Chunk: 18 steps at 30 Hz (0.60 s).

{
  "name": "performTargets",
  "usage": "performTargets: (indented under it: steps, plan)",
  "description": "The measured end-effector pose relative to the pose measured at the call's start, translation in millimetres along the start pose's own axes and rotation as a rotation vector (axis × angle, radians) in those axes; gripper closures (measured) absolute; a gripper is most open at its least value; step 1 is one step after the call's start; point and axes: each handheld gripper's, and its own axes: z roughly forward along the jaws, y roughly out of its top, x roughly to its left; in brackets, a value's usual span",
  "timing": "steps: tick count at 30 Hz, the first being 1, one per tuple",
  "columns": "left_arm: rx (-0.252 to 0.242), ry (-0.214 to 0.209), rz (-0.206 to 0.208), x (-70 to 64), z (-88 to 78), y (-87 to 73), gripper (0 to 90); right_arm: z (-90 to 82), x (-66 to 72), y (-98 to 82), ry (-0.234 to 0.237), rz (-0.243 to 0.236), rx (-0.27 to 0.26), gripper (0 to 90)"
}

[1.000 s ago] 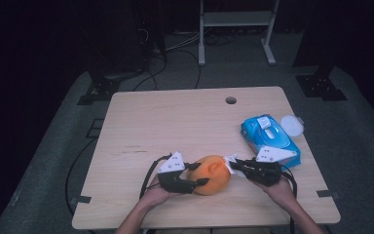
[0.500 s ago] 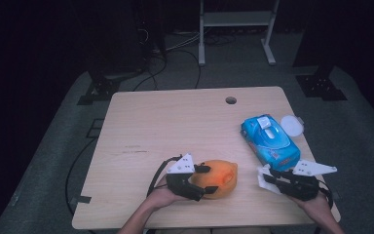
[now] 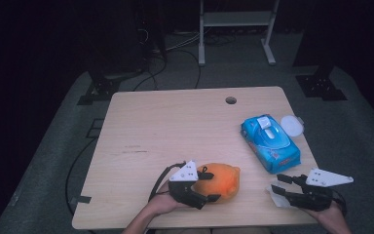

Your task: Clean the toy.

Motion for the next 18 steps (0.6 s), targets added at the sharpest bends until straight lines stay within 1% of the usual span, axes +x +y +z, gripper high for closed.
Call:
performTargets:
  steps: [3, 6, 8, 11, 14, 16, 17, 18]
  plan:
    - [0.010, -0.003, 0.012, -3.6, -0.6, 0.3, 29.9, 5.4, 6.9, 7.4, 0.034, -0.019, -0.015, 49.1]
    - [0.017, -0.004, 0.028, -7.2, -0.5, 0.5, 30.1, 15.6, 16.0, 18.4, 0.088, -0.038, -0.032, 48.0]
    - [0.023, -0.012, 0.036, -9.0, -0.7, 0.4, 31.1, 24.9, 22.5, 26.8, 0.115, -0.061, -0.034, 47.7]
    - [0.030, -0.016, 0.052, -11.5, -1.3, 0.2, 31.1, 42.3, 29.9, 37.3, 0.167, -0.081, -0.046, 47.5]
    - [0.021, -0.023, 0.060, -13.4, -4.1, 0.9, 30.7, 60.3, 35.9, 42.9, 0.207, -0.098, -0.022, 45.7]
    - [0.005, -0.007, 0.073, -13.4, -9.5, 3.5, 26.6, 70.2, 38.5, 44.5, 0.221, -0.102, -0.003, 44.3]
    - [0.004, 0.005, 0.074, -12.0, -12.4, 4.6, 22.7, 73.5, 40.0, 44.7, 0.230, -0.103, -0.002, 44.3]
    - [0.008, 0.027, 0.071, -9.5, -15.2, 5.2, 20.1, 74.8, 40.5, 44.9, 0.238, -0.102, 0.000, 44.2]
